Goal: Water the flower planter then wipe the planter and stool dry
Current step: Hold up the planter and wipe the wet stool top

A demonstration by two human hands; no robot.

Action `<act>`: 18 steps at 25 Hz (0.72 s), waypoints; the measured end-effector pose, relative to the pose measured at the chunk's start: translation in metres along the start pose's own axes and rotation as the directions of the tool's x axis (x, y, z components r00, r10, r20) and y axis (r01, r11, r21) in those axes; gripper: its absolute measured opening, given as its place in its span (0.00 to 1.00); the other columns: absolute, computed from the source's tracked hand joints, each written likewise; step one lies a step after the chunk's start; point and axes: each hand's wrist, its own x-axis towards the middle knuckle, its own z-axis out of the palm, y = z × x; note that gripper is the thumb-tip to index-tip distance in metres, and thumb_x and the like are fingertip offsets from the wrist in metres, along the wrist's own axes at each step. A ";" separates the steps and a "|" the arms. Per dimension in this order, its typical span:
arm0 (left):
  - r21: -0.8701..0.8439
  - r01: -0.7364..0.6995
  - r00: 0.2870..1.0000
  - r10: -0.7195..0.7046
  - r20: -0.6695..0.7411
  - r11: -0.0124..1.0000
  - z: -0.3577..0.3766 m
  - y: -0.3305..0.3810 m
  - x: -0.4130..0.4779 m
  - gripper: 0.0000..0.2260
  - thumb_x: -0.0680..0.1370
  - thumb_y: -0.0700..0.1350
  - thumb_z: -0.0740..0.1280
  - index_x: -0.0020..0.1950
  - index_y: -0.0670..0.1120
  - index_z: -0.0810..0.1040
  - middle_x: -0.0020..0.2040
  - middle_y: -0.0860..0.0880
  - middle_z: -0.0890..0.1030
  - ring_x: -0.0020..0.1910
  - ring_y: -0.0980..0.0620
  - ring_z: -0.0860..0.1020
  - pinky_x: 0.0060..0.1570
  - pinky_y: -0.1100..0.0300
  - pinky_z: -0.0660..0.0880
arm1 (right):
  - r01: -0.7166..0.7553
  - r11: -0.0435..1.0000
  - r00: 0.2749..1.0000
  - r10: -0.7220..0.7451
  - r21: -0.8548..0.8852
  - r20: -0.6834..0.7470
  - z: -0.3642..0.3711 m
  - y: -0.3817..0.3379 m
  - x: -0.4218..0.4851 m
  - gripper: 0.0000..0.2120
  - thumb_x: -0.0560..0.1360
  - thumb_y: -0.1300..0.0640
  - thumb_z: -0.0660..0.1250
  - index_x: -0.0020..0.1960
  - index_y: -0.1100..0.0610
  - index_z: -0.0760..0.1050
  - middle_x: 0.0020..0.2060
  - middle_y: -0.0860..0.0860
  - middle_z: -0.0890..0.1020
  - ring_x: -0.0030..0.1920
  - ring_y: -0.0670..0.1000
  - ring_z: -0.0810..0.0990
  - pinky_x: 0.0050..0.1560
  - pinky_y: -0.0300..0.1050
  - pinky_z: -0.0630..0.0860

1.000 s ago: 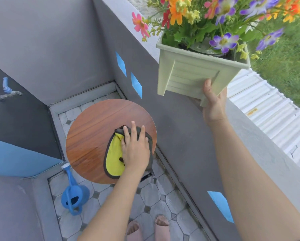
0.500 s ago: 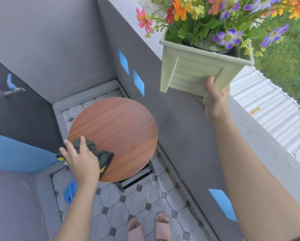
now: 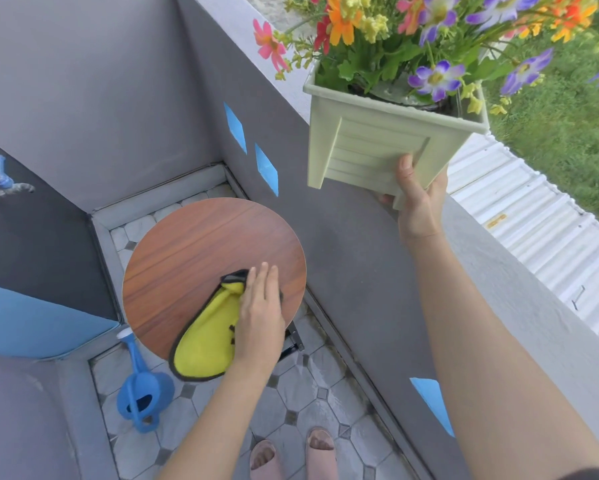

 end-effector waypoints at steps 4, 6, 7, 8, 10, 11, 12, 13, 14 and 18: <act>0.078 0.015 1.000 -0.015 -0.007 0.997 -0.009 -0.020 0.032 0.20 0.77 0.41 0.65 0.68 0.40 0.70 0.73 0.37 0.63 0.64 0.38 0.72 0.56 0.47 0.74 | 0.043 0.993 0.997 -0.050 -0.109 -0.057 0.001 0.004 -0.003 0.29 0.65 0.37 0.67 0.61 0.49 0.68 0.47 0.44 0.77 0.46 0.39 0.80 0.35 0.47 0.80; 0.213 0.064 0.998 -0.059 -0.027 0.975 -0.017 -0.034 0.028 0.19 0.78 0.46 0.65 0.68 0.45 0.71 0.71 0.36 0.65 0.66 0.35 0.69 0.52 0.42 0.73 | 0.095 0.982 0.987 -0.115 -0.165 -0.116 0.002 0.006 -0.004 0.22 0.68 0.34 0.67 0.58 0.42 0.70 0.50 0.49 0.79 0.51 0.45 0.81 0.41 0.54 0.81; 0.246 0.076 0.997 -0.069 -0.038 0.966 -0.021 -0.040 0.023 0.18 0.78 0.46 0.65 0.68 0.46 0.71 0.68 0.35 0.67 0.65 0.34 0.68 0.50 0.41 0.74 | 0.126 0.972 0.978 -0.155 -0.198 -0.138 0.001 0.010 -0.002 0.19 0.69 0.32 0.67 0.56 0.37 0.71 0.52 0.51 0.80 0.54 0.50 0.81 0.46 0.59 0.81; 0.250 0.104 0.994 -0.090 -0.069 0.963 -0.026 -0.047 0.019 0.17 0.78 0.44 0.65 0.67 0.46 0.72 0.65 0.34 0.69 0.62 0.33 0.69 0.47 0.41 0.75 | 0.152 0.962 0.973 -0.186 -0.227 -0.139 0.000 0.014 0.000 0.17 0.70 0.31 0.68 0.55 0.34 0.72 0.53 0.52 0.81 0.56 0.54 0.80 0.49 0.63 0.80; 0.228 0.221 0.965 -0.179 -0.191 0.948 -0.036 -0.069 0.012 0.16 0.77 0.40 0.65 0.66 0.44 0.74 0.61 0.34 0.71 0.54 0.33 0.69 0.43 0.42 0.74 | 0.168 0.955 0.968 -0.207 -0.245 -0.141 -0.002 0.019 0.003 0.16 0.69 0.31 0.68 0.54 0.32 0.72 0.53 0.52 0.81 0.57 0.57 0.80 0.51 0.66 0.78; 0.227 0.291 0.937 -0.229 -0.262 0.929 -0.042 -0.084 0.009 0.16 0.77 0.39 0.66 0.65 0.43 0.74 0.60 0.33 0.72 0.52 0.33 0.69 0.44 0.41 0.72 | 0.163 0.957 0.968 -0.203 -0.241 -0.151 -0.003 0.019 0.003 0.16 0.68 0.30 0.68 0.53 0.32 0.72 0.52 0.51 0.81 0.57 0.58 0.80 0.51 0.66 0.78; 0.233 0.354 0.908 -0.273 -0.318 0.906 -0.048 -0.101 0.005 0.17 0.77 0.38 0.66 0.65 0.42 0.73 0.59 0.33 0.73 0.52 0.33 0.70 0.46 0.41 0.69 | 0.154 0.961 0.969 -0.192 -0.228 -0.158 -0.001 0.018 0.003 0.16 0.68 0.30 0.68 0.53 0.32 0.73 0.51 0.49 0.81 0.57 0.58 0.80 0.51 0.67 0.78; 0.225 0.410 0.879 -0.317 -0.357 0.884 -0.054 -0.116 0.001 0.17 0.76 0.37 0.66 0.65 0.39 0.71 0.59 0.32 0.74 0.51 0.33 0.72 0.48 0.42 0.66 | 0.145 0.965 0.970 -0.182 -0.219 -0.161 -0.001 0.019 0.003 0.17 0.68 0.30 0.68 0.53 0.32 0.73 0.51 0.46 0.81 0.57 0.57 0.80 0.51 0.67 0.78; 0.198 0.457 0.851 -0.361 -0.382 0.867 -0.058 -0.127 -0.003 0.17 0.76 0.37 0.66 0.64 0.37 0.70 0.59 0.32 0.74 0.51 0.33 0.72 0.49 0.43 0.64 | 0.138 0.968 0.971 -0.174 -0.208 -0.165 -0.001 0.018 0.001 0.18 0.68 0.30 0.69 0.55 0.33 0.73 0.50 0.44 0.81 0.57 0.57 0.80 0.51 0.68 0.77; 0.152 0.396 0.864 -0.311 -0.395 0.906 -0.052 -0.110 -0.019 0.15 0.75 0.37 0.68 0.61 0.36 0.76 0.61 0.32 0.75 0.47 0.33 0.72 0.48 0.43 0.68 | 0.133 0.970 0.968 -0.171 -0.201 -0.183 0.001 0.018 -0.001 0.33 0.69 0.32 0.69 0.66 0.50 0.70 0.54 0.47 0.81 0.58 0.57 0.80 0.51 0.70 0.77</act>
